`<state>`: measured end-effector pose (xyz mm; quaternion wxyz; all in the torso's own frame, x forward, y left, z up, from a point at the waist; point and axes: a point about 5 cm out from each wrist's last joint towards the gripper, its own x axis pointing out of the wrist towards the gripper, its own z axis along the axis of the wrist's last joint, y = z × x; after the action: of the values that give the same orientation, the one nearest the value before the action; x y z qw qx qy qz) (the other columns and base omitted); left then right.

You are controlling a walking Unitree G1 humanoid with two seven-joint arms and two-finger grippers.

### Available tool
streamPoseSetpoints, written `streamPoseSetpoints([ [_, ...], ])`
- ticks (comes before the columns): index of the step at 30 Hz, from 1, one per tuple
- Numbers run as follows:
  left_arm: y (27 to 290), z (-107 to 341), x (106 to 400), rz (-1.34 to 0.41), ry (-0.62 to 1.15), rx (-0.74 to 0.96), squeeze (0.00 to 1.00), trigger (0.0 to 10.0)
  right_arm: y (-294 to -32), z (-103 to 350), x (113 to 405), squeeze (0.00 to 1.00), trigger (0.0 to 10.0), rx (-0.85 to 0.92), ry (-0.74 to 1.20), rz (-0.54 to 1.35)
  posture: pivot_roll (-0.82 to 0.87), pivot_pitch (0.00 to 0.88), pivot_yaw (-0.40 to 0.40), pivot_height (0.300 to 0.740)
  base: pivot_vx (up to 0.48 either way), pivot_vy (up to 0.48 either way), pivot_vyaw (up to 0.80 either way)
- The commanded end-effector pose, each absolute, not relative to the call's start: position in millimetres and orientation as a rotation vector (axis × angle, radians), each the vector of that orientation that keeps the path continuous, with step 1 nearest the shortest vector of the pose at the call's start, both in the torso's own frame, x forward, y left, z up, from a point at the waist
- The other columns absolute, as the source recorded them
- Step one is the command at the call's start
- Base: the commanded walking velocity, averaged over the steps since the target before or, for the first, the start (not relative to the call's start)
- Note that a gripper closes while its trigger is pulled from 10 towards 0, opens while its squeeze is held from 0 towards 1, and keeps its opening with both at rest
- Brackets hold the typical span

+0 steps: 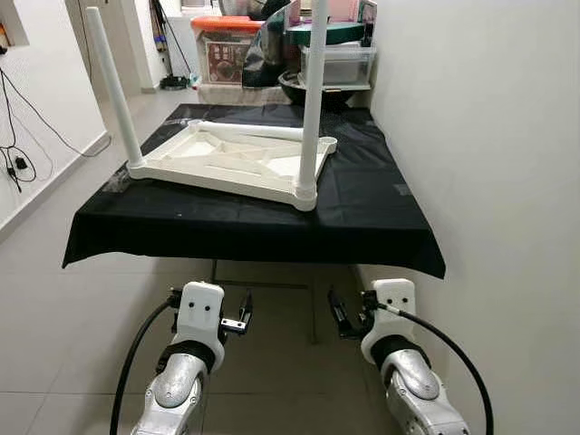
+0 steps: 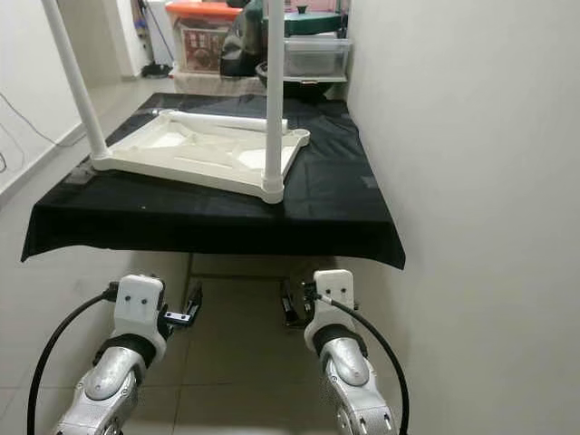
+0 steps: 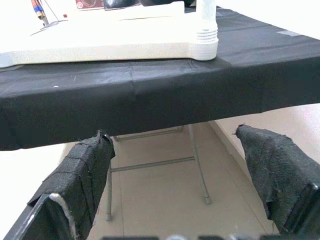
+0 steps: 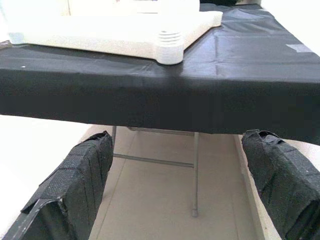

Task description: Building children table

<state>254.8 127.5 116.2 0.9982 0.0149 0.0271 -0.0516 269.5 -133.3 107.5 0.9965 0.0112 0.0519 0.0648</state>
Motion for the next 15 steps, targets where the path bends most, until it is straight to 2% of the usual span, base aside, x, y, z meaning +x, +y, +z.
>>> streamPoseSetpoints([
  [1,125.0,116.5,254.2,-0.115,0.048,0.035,0.00,10.0,-133.5,107.7,270.5,0.00,10.0,0.016,0.097,0.126,0.04,0.000,-0.030,0.740,0.000,0.000,0.00],
  [3,124.5,116.4,254.3,-0.117,0.047,0.034,0.00,10.0,-133.3,107.4,270.3,0.00,10.0,0.016,0.098,0.126,0.03,0.000,-0.027,0.740,0.277,0.000,0.00],
  [7,121.6,115.8,253.9,-0.132,0.048,0.036,0.00,10.0,-132.4,106.3,270.4,0.00,10.0,0.016,0.102,0.128,0.03,0.000,-0.027,0.740,0.000,0.000,0.00],
  [15,120.5,114.6,252.9,-0.140,0.053,0.037,0.00,10.0,-131.8,106.3,270.7,0.00,10.0,0.019,0.100,0.126,0.04,0.000,-0.029,0.740,0.298,0.000,0.00],
])
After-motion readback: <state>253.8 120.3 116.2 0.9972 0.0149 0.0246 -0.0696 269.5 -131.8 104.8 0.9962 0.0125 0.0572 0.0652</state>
